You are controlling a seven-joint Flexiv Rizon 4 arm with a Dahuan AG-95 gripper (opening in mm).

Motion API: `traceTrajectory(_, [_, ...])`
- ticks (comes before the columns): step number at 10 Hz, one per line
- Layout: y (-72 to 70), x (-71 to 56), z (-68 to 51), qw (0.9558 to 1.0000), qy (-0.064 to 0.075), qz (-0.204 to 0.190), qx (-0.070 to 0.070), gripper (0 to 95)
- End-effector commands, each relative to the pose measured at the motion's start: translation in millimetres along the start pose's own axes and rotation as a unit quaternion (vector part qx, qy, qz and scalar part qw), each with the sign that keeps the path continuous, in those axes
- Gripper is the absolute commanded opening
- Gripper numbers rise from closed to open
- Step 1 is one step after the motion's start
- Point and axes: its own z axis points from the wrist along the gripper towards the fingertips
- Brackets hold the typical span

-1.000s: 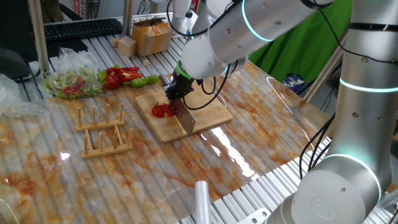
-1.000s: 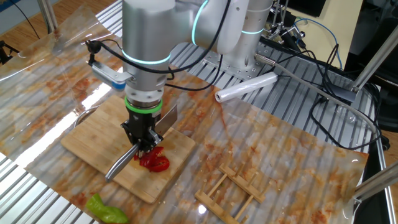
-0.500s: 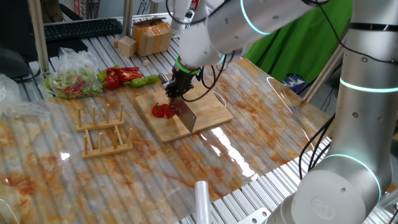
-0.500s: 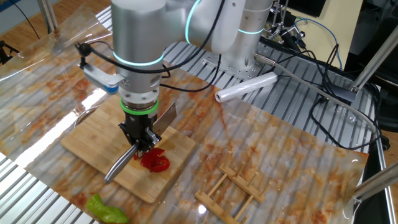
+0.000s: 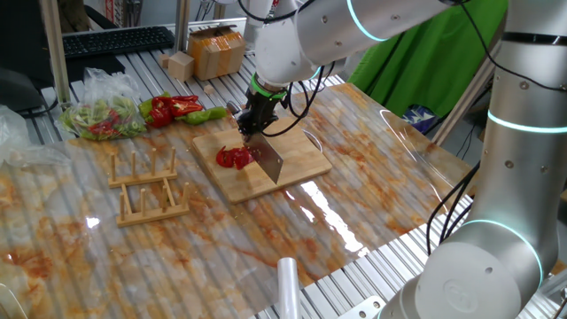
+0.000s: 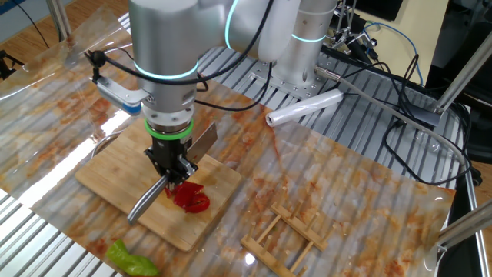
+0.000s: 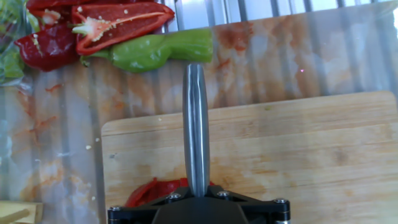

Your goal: Chop the chili peppers

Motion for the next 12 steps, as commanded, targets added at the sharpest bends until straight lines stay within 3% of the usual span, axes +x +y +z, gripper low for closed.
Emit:
traceTrajectory(1, [-1.7,-1.6,-4.0,1.0000,0.001,0.001,0.000,0.0])
traceTrajectory(8, [-17.4,-6.3,-0.7,1.0000,0.002,0.001,0.003,0.0])
traceTrajectory(12, [-17.6,-5.8,-0.9,1.0000,0.002,0.007,0.003,0.0])
